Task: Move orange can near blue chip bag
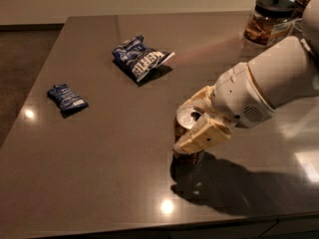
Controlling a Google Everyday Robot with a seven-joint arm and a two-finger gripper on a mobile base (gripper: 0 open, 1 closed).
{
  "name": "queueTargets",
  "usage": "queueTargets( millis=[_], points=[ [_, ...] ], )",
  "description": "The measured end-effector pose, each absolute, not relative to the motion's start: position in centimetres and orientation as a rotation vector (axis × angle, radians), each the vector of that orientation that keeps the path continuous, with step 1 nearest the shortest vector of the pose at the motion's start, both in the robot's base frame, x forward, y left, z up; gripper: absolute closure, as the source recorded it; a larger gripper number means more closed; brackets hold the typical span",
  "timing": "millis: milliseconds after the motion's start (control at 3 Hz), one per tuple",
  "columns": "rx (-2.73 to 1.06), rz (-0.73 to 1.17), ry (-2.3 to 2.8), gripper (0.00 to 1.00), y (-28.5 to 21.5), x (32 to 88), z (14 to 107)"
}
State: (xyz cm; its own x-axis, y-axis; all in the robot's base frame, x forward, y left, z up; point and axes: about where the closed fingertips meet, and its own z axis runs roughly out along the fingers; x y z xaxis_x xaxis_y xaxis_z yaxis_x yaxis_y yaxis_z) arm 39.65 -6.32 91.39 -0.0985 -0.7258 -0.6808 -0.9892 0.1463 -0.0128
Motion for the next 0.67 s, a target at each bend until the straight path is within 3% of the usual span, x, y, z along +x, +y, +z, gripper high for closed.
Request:
queueTargets(
  millis=[333, 667],
  points=[
    [-1.617, 0.632, 1.873, 0.87, -5.4, 41.5, 93.0],
    [-1.604, 0.639, 1.854, 1.00, -3.5, 44.2, 94.7]
  ],
)
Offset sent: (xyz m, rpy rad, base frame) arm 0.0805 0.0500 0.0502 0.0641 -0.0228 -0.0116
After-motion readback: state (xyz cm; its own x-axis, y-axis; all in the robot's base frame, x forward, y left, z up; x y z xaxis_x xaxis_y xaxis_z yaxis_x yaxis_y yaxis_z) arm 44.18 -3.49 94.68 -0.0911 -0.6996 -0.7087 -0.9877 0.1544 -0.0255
